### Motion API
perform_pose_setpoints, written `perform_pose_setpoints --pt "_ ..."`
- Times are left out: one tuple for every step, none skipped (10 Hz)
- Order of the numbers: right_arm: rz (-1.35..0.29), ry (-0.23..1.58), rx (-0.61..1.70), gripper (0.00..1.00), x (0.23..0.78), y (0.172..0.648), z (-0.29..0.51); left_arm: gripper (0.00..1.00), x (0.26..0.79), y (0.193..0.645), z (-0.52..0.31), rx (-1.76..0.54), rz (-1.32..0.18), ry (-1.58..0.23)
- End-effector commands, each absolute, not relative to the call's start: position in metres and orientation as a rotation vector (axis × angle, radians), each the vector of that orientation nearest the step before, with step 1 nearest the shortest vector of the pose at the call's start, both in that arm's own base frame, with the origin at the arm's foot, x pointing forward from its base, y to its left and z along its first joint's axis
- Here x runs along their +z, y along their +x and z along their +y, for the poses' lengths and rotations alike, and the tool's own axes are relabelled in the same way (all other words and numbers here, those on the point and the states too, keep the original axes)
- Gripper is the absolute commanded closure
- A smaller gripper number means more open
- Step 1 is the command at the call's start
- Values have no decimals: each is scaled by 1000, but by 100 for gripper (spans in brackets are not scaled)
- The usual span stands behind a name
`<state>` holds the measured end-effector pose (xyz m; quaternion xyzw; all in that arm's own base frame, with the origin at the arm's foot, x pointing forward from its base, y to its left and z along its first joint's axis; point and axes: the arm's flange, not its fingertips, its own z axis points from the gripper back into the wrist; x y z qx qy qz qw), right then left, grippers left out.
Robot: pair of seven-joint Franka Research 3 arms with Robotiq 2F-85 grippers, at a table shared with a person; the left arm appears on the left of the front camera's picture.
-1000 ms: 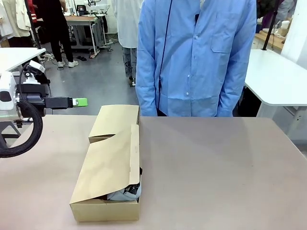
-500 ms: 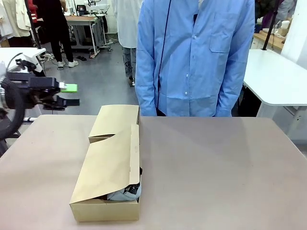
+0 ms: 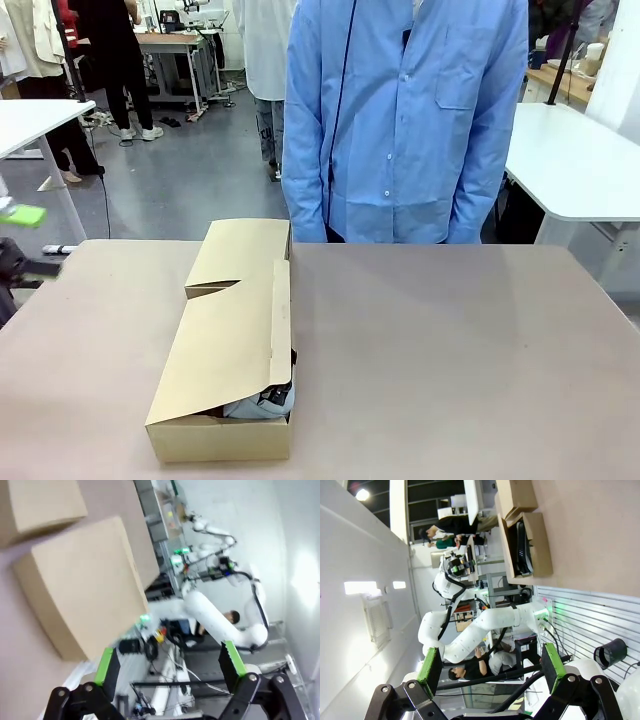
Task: Place items inside the box.
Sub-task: Close the lid of the Mailer Box closest to the robot.
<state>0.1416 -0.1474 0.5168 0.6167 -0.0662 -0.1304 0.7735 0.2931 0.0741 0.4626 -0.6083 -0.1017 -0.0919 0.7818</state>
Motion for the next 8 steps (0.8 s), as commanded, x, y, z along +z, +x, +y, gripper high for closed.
perform_pose_setpoints --pt "-162 1348 -259 0 519 139 -148 0 432 261 71 -229 -91 -1375" --pt "-162 1348 -259 0 519 139 -148 0 463 293 74 -198 -220 -1314" --pt "-162 1348 -259 0 519 139 -148 0 463 293 74 -198 -220 -1314" --pt "-162 1348 -259 0 519 139 -148 0 463 293 74 -198 -220 -1314" --pt "-162 1348 -259 0 519 139 -148 0 463 293 74 -198 -220 -1314" --pt "-162 1348 -259 0 519 139 -148 0 463 293 74 -198 -220 -1314" --pt "-162 1348 -259 0 519 139 -148 0 463 293 74 -198 -220 -1314" --pt "-162 1348 -259 0 519 139 -148 0 463 293 74 -198 -220 -1314"
